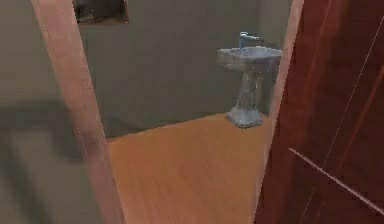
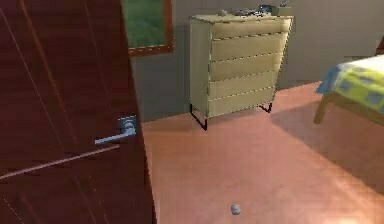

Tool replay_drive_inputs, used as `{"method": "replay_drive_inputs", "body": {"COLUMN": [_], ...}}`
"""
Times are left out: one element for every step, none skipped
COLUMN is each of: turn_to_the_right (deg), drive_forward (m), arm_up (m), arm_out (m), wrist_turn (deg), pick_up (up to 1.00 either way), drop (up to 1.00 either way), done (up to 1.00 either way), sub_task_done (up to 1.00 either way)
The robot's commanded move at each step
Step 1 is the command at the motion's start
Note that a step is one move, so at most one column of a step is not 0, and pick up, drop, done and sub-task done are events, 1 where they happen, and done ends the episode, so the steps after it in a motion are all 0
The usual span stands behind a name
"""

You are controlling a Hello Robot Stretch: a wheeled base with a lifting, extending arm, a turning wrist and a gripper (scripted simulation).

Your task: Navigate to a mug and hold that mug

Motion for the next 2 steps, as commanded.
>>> {"method": "replay_drive_inputs", "body": {"turn_to_the_right": [0.0,-21.0], "drive_forward": [0.80,0.00], "arm_up": [0.00,0.00], "arm_out": [0.00,0.00], "wrist_turn": [0.0,0.0], "pick_up": [0.00,0.00], "drop": [0.00,0.00], "done": [0.00,0.00], "sub_task_done": [0.00,0.00]}}
